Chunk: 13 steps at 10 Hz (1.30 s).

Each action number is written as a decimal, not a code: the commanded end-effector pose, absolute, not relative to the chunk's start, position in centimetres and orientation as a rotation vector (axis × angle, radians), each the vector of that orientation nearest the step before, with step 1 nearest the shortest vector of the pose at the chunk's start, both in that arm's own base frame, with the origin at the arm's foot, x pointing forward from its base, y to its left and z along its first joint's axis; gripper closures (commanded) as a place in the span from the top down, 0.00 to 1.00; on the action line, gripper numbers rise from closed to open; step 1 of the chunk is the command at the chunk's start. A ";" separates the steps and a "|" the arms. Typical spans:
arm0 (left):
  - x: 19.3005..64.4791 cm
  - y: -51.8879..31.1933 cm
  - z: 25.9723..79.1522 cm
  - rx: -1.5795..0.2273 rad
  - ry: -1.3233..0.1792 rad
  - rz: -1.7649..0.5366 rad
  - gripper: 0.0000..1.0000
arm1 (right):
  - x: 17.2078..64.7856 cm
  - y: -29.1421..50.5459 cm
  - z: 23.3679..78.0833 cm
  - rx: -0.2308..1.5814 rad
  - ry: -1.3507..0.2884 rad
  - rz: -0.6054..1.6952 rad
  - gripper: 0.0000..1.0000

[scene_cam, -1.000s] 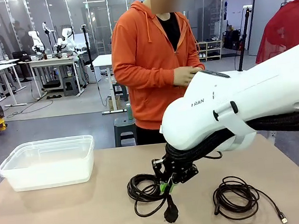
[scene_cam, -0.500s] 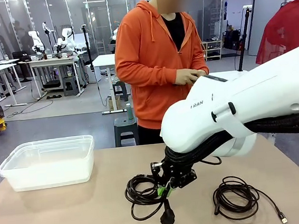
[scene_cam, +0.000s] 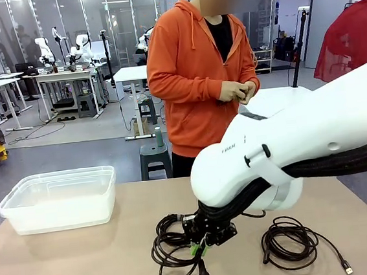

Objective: Organize and store the cables.
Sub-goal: Place the Power Cable into the Organizing box.

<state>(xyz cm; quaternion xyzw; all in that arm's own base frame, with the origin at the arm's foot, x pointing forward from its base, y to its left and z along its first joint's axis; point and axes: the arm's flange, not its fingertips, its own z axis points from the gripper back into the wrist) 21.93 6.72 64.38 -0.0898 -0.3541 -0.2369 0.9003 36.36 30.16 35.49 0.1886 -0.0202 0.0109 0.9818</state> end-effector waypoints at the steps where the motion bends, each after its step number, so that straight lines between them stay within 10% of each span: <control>1: 21.8 6.6 64.5 -0.185 -0.736 -0.501 1.00 | 36.4 31.0 34.4 0.363 -0.065 0.036 0.18; 10: 21.8 6.6 64.5 -0.185 -0.736 -0.501 1.00 | 35.8 32.1 30.7 0.206 -0.116 0.020 0.18; 13: 21.8 6.6 64.5 -0.185 -0.736 -0.501 1.00 | 35.5 32.2 31.3 0.208 -0.130 0.012 0.68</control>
